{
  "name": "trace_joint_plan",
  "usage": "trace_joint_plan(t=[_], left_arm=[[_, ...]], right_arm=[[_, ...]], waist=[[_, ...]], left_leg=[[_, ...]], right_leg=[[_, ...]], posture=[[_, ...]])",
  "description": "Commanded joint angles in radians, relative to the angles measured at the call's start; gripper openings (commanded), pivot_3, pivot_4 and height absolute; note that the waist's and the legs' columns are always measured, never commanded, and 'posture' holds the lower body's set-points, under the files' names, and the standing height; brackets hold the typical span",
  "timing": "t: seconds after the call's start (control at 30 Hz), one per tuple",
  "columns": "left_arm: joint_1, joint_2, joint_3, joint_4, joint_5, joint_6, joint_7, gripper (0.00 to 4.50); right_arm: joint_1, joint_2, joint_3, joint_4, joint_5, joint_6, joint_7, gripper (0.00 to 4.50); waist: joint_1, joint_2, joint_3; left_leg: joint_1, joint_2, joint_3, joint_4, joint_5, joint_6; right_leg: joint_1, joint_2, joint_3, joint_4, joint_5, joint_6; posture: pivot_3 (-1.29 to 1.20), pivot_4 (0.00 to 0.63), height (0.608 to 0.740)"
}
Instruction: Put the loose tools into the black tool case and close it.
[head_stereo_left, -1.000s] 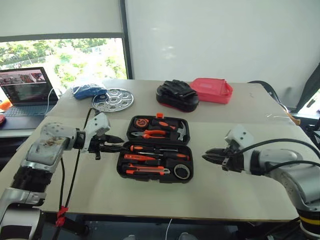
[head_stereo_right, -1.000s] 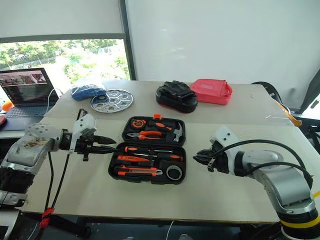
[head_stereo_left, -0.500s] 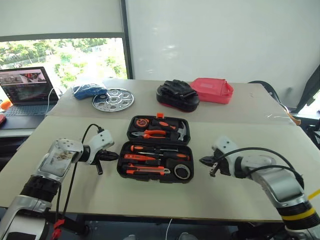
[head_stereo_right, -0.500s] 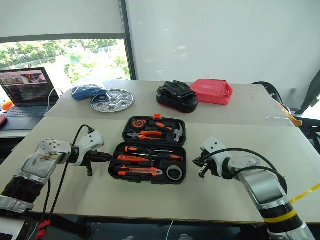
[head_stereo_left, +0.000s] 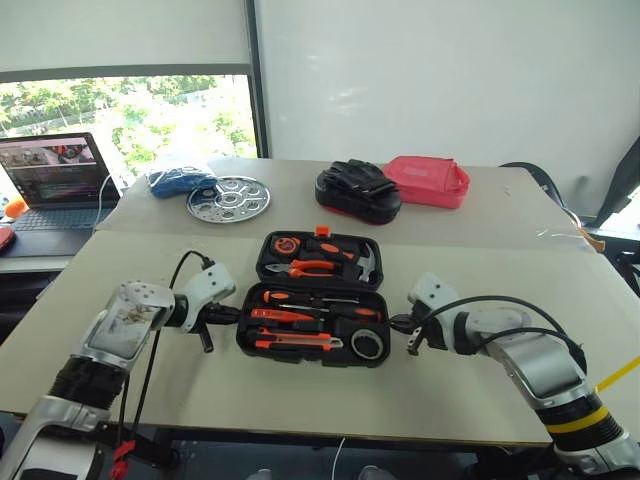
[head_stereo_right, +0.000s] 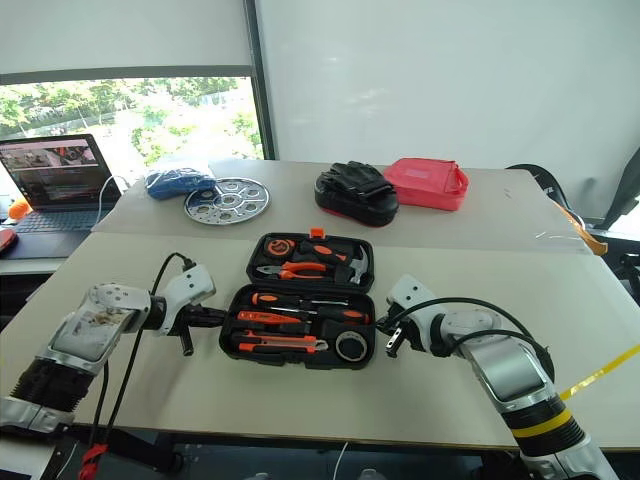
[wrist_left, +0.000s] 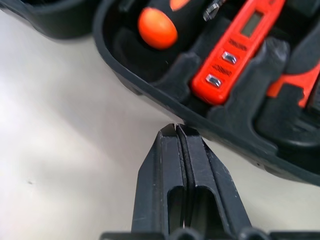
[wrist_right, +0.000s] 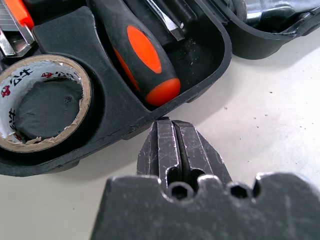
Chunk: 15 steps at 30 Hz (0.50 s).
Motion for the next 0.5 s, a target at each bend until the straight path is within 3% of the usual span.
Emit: trace_joint_plan(t=[0.03,0.5], left_arm=[[0.017,-0.017,-0.014,-0.096,-0.037,0.002,-0.04,0.09],[0.122,0.042,0.008,-0.289,-0.122,0.058,-0.148,0.09]], right_arm=[[-0.005,-0.003,0.001,-0.068,0.016,-0.015,0.032,0.0],[0.102,-0.075,-0.013,-0.231,0.07,0.026,0.087,0.0]], waist=[[0.001,0.0,0.0],[-0.001,0.0,0.0]], left_leg=[[0.0,0.0,0.0,0.0,0.0,0.0],[0.0,0.0,0.0,-0.001,0.0,0.0]], right_leg=[[0.0,0.0,0.0,0.0,0.0,0.0],[0.0,0.0,0.0,-0.002,0.0,0.0]], posture=[[0.0,0.15,0.74],[0.0,0.15,0.74]])
